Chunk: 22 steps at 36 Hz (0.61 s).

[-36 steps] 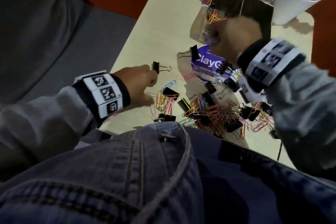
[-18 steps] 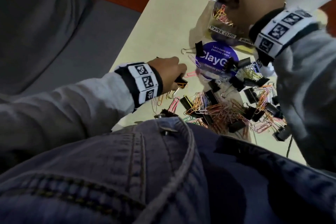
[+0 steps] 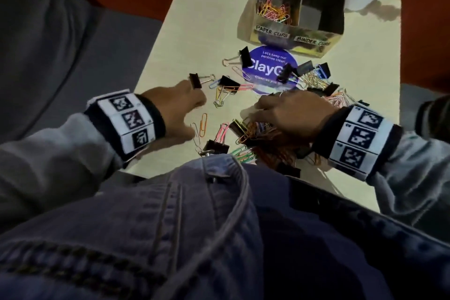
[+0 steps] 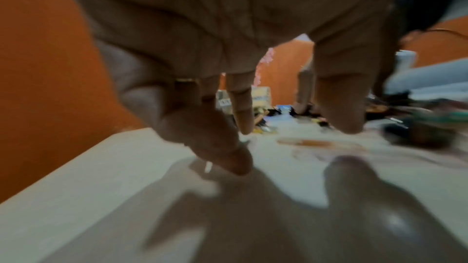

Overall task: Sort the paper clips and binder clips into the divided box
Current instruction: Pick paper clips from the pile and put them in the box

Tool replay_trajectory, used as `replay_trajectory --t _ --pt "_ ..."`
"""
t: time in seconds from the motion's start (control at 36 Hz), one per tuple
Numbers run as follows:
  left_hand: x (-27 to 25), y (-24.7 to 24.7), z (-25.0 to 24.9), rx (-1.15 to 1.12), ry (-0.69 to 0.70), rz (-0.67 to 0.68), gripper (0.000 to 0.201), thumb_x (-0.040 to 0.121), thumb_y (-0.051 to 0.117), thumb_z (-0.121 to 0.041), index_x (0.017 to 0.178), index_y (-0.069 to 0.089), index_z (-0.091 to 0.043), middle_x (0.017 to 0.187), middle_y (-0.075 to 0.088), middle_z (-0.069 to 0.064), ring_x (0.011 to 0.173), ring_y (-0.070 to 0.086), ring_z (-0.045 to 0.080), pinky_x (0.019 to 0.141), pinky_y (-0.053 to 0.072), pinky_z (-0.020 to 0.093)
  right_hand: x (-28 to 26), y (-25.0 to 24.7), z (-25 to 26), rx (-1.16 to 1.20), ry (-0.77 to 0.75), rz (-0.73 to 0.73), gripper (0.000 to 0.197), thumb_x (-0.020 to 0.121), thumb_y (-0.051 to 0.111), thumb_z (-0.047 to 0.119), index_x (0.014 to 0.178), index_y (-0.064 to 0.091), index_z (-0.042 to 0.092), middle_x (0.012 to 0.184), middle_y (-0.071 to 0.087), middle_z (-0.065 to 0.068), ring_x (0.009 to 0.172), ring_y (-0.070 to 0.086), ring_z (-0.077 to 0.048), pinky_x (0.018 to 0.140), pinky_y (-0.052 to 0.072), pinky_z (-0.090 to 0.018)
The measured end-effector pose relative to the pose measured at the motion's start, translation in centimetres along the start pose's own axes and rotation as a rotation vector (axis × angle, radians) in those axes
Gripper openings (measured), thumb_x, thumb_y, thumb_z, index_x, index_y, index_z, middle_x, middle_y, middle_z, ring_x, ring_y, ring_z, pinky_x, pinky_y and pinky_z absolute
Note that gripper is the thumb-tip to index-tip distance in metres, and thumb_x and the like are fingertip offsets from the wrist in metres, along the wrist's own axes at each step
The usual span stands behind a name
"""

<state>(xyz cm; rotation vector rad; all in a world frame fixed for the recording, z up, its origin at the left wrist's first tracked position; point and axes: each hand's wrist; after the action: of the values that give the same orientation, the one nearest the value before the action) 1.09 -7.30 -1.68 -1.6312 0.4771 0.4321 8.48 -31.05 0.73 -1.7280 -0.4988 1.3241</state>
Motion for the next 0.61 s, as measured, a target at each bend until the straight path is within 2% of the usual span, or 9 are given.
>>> replay_trajectory --t 0.06,0.11,0.17,0.25,0.36,0.5,0.61 --pt "-0.6 0.9 0.0 0.01 0.038 0.017 0.088 0.068 0.076 -0.048 0.139 0.027 -0.034 0.129 0.033 -0.003 0.088 0.055 0.023 0.072 0.047 0.03 -0.2 0.3 0.4 -0.012 0.01 -0.003 0.054 0.091 0.051 0.029 0.142 0.034 0.031 0.134 0.042 -0.001 0.106 0.058 -0.029 0.08 0.051 -0.039" --pt "-0.3 1.3 -0.5 -0.023 0.041 -0.019 0.094 0.067 0.078 -0.047 0.142 0.024 -0.032 0.134 0.029 -0.001 0.094 0.058 0.027 0.078 0.048 0.031 -0.1 0.8 0.9 -0.034 0.025 -0.045 0.05 0.094 0.046 0.025 0.142 0.033 0.03 0.128 0.044 -0.002 0.1 0.06 -0.03 0.072 0.051 -0.038" --pt "0.5 1.1 -1.2 -0.06 0.043 -0.067 0.092 0.068 0.078 -0.046 0.142 0.025 -0.029 0.133 0.03 0.002 0.093 0.059 0.029 0.08 0.05 0.033 0.2 1.1 1.1 -0.047 0.049 -0.092 0.043 0.097 0.042 0.026 0.139 0.037 0.03 0.122 0.046 -0.003 0.096 0.061 -0.03 0.067 0.049 -0.036" --pt "1.7 0.5 -2.3 -0.08 0.065 -0.118 0.082 0.072 0.076 -0.044 0.138 0.031 -0.028 0.127 0.034 0.002 0.094 0.059 0.028 0.081 0.049 0.034 0.3 1.5 1.3 -0.021 0.102 -0.141 0.039 0.094 0.047 0.031 0.133 0.045 0.028 0.117 0.048 -0.003 0.089 0.062 -0.028 0.06 0.043 -0.032" --pt "3.0 -0.2 -3.7 -0.091 0.101 -0.178 0.066 0.078 0.074 -0.034 0.131 0.037 -0.025 0.123 0.04 0.001 0.098 0.056 0.026 0.079 0.045 0.032 0.3 2.1 1.2 0.049 0.159 -0.155 0.047 0.09 0.054 0.032 0.136 0.043 0.028 0.123 0.047 -0.005 0.093 0.061 -0.03 0.065 0.045 -0.033" --pt "4.7 -1.0 -4.4 -0.064 0.163 -0.207 0.066 0.078 0.074 -0.023 0.134 0.04 -0.022 0.132 0.044 0.003 0.112 0.054 0.027 0.084 0.045 0.034 0.7 2.2 1.3 0.15 0.189 -0.221 0.046 0.09 0.051 0.033 0.135 0.045 0.029 0.128 0.048 -0.001 0.112 0.053 -0.028 0.08 0.047 -0.035" --pt "5.0 -1.1 -4.5 -0.081 0.216 -0.204 0.063 0.08 0.072 -0.021 0.134 0.041 -0.025 0.134 0.045 -0.001 0.114 0.053 0.023 0.08 0.038 0.026 1.1 2.2 2.0 0.15 0.137 -0.295 0.037 0.093 0.043 0.03 0.127 0.054 0.024 0.117 0.055 -0.003 0.11 0.054 -0.029 0.077 0.049 -0.037"
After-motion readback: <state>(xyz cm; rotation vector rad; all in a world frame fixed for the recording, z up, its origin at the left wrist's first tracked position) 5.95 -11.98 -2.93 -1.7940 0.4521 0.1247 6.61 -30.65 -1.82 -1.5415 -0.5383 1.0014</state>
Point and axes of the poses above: each hand's wrist, its own x-axis towards the middle knuckle, its own y-axis out of the palm, z = x × y
